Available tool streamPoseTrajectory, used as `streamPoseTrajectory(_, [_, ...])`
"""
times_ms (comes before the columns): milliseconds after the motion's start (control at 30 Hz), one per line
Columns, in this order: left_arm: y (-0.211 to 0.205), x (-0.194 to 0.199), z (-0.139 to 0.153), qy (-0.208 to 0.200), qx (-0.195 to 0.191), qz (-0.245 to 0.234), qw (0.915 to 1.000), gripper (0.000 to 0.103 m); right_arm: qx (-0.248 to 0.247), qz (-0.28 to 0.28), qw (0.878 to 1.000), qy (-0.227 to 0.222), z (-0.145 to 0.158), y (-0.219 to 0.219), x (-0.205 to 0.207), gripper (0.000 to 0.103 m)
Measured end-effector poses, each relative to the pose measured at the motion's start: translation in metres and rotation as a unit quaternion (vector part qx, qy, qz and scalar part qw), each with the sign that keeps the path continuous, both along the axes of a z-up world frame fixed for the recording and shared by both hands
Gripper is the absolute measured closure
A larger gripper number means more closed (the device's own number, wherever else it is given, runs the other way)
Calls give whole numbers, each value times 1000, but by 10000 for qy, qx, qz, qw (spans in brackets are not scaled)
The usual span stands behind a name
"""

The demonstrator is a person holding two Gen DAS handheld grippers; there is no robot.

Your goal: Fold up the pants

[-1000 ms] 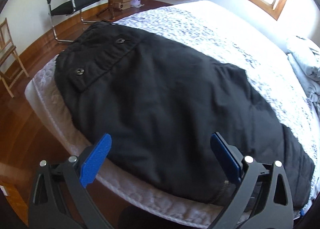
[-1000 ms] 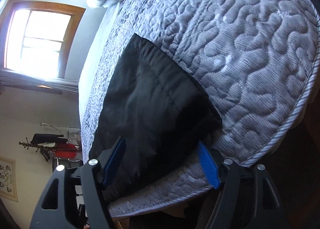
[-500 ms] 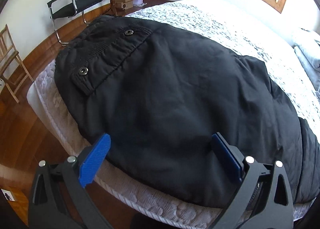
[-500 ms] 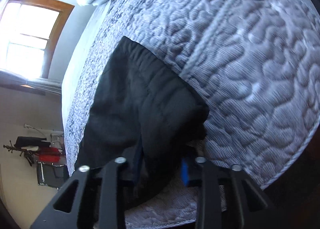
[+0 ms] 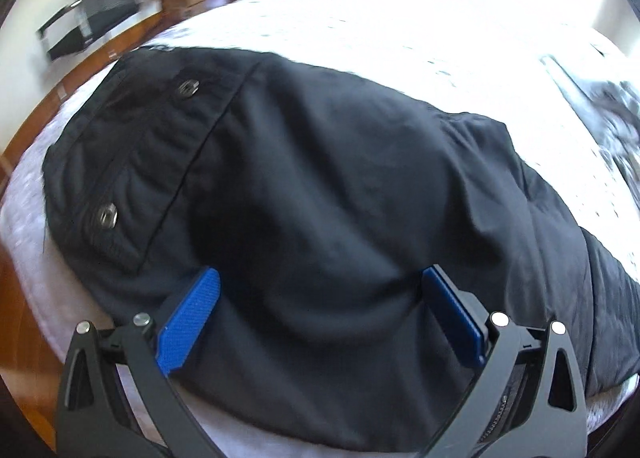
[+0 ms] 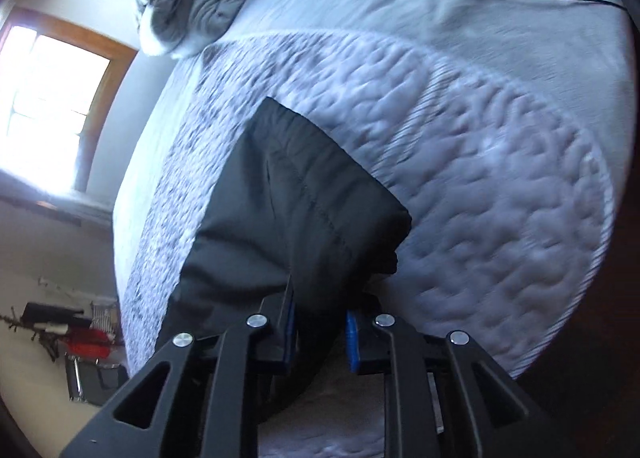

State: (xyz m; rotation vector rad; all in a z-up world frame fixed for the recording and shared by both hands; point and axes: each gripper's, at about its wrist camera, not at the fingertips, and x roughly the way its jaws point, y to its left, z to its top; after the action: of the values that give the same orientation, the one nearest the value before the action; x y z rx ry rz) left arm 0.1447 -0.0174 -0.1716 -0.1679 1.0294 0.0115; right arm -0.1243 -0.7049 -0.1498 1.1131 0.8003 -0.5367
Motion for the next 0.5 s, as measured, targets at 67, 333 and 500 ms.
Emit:
streamPoseTrajectory(67, [-22, 3, 0, -9, -32, -267, 9996, 3, -113, -203, 9997, 114, -4, -12, -15, 84])
streamPoseTrajectory(333, [-32, -4, 0, -125, -172, -352, 9992, 2, -335, -182, 9986, 374, -17, -22, -30, 81])
streamPoseTrajectory(500, [-6, -9, 10, 54, -577, -102, 9983, 2, -526, -143, 9973, 486, -16, -18, -29, 81])
